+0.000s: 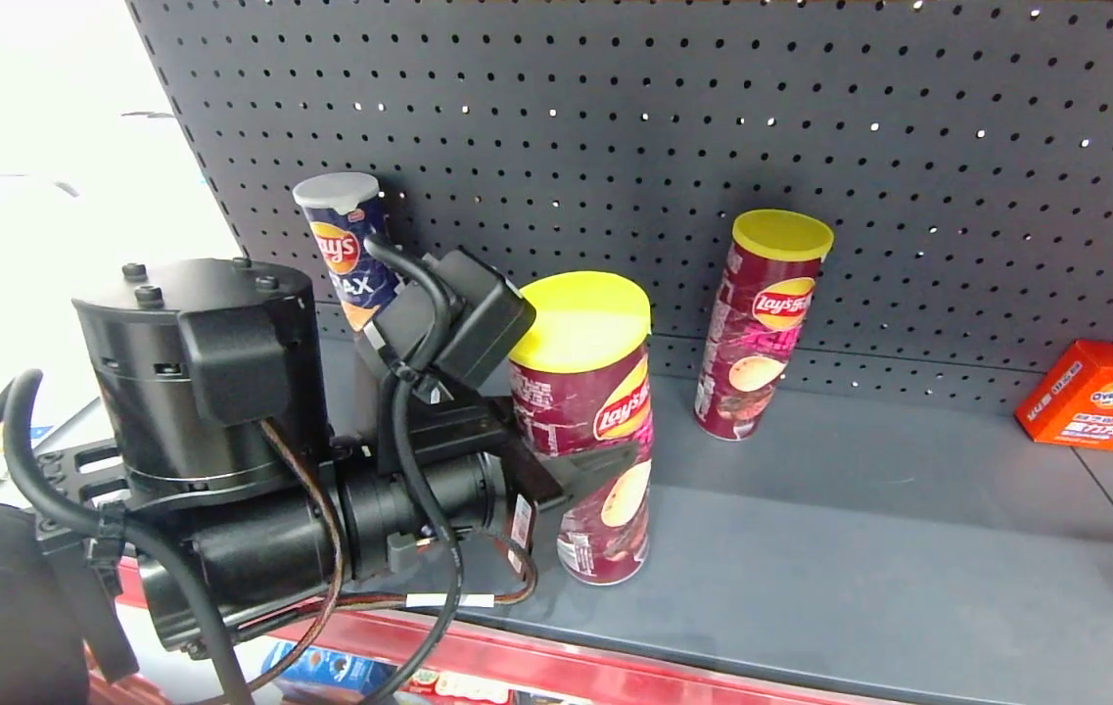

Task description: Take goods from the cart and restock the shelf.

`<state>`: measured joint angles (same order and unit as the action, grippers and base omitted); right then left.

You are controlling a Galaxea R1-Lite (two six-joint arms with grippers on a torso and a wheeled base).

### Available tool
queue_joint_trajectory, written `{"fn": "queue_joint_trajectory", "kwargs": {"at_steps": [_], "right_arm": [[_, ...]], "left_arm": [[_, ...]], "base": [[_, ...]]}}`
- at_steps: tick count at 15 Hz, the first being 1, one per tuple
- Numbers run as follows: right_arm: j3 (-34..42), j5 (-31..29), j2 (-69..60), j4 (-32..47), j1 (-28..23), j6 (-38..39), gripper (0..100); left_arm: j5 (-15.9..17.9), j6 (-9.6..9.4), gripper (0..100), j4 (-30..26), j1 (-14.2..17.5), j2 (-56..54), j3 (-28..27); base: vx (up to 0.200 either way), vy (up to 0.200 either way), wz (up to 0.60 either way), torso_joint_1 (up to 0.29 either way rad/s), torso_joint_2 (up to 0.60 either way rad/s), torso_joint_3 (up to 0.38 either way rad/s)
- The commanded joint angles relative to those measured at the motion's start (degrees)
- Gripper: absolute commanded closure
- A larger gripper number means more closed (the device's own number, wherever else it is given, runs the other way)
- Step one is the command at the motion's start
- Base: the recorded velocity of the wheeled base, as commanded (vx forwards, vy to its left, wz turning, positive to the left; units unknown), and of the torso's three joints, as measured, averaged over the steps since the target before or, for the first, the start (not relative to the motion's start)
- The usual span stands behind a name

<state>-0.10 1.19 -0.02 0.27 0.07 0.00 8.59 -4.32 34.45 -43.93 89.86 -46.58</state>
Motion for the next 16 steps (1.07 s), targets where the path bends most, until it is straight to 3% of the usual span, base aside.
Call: {"fn": "queue_joint_trajectory", "kwargs": {"at_steps": [1,9,11,16], "right_arm": [[0.01,0.04,0.02,0.0,0.01,0.0,0],[-0.08,-0.14,0.02,0.0,0.01,-1.23,0],[-13.88,-0.14,11.45,0.96,-0.69,-1.93,0],[-22.05,8.21,20.42,2.19,0.37,-0.26,0]], "left_arm": [[0.02,0.01,100,0.0,-0.01,-0.03,-0.09],[0.02,0.01,100,-0.09,0.08,-0.03,-1.41],[0.02,0.1,100,-0.09,0.25,-0.21,-1.58],[0.11,0.1,100,0.0,1.84,0.14,-1.58]], "base": [[0.0,0.0,0.0,0.0,0.0,0.0],[0.0,0.0,0.0,0.0,0.0,0.0],[0.0,0.0,0.0,0.0,0.0,0.0],[0.0,0.0,0.0,0.0,0.0,0.0]]}}
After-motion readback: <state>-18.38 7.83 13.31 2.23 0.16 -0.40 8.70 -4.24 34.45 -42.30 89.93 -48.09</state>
